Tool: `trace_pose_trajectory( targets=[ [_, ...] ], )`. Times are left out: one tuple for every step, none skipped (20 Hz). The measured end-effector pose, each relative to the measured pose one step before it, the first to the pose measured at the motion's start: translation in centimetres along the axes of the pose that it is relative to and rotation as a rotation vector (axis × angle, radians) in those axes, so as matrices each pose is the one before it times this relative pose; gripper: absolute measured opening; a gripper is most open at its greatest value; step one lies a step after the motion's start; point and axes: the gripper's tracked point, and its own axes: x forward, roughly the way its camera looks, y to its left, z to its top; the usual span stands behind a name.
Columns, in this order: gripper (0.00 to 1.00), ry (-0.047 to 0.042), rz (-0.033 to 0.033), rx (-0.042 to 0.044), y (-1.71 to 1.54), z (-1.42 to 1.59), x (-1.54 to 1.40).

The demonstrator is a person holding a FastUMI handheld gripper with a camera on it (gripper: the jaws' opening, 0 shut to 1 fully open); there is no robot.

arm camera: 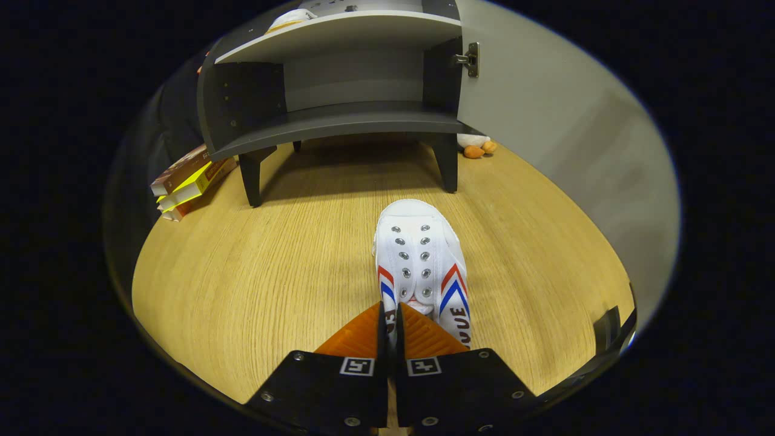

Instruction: Open the shoe cabinet door, grab the shoes and put them into the shoe cabinet, then close the shoe cabinet door.

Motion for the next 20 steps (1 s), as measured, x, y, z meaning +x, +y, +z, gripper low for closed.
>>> trace_pose_trajectory(
  targets=[
    [0.0,-0.00243,-0.00268,0.0083,0.023,0.312,-0.084],
    [0.0,-0.00814,-0.00587,-0.00702,0.034,0.345,-0.277],
    [0.0,-0.01111,-0.00444,-0.01013,0.365,0.419,-0.043],
    [0.0,-0.00682,0.00021,-0.00265,0.267,0.753,-0.202],
    [0.0,-0.00959,0.0002,0.00915,0.201,0.908,-0.041],
    [0.0,-0.00979,0.00563,0.02058,0.226,0.744,-0.393],
    [0.0,-0.01681,0.01101,0.02227,0.281,0.612,-0.98],
    [0.0,-0.02624,0.00948,0.0106,0.144,0.823,-1.101],
    [0.0,-0.0198,0.00453,-0.00917,-0.856,0.792,-1.427],
    [0.0,-0.02596,0.00014,-0.02059,-0.52,0.986,-1.327],
    [0.0,-0.01931,-0.00361,-0.02386,-0.308,1.231,-1.219],
    [0.0,-0.01262,-0.00168,-0.01746,-0.265,1.116,-1.154],
    [0.0,-0.01846,0.00269,-0.00768,0.124,1.138,-1.178],
    [0.0,-0.02116,0.00534,-0.00196,0.068,1.246,-1.147],
    [0.0,-0.0205,0.0024,0.00024,0.09,1.179,-1.013],
    [0.0,-0.01882,0.00081,-0.00254,0.003,1.359,-1.141],
    [0.0,-0.01586,-0.00141,-0.00639,0.4,1.238,-0.715],
    [0.0,-0.01254,0.00007,-0.00206,0.285,1.191,-0.856],
    [0.0,-0.01323,0.00279,0.00677,0.43,1.321,-0.961],
    [0.0,-0.01306,0.00483,0.01024,0.44,1.371,-0.841]
  ],
)
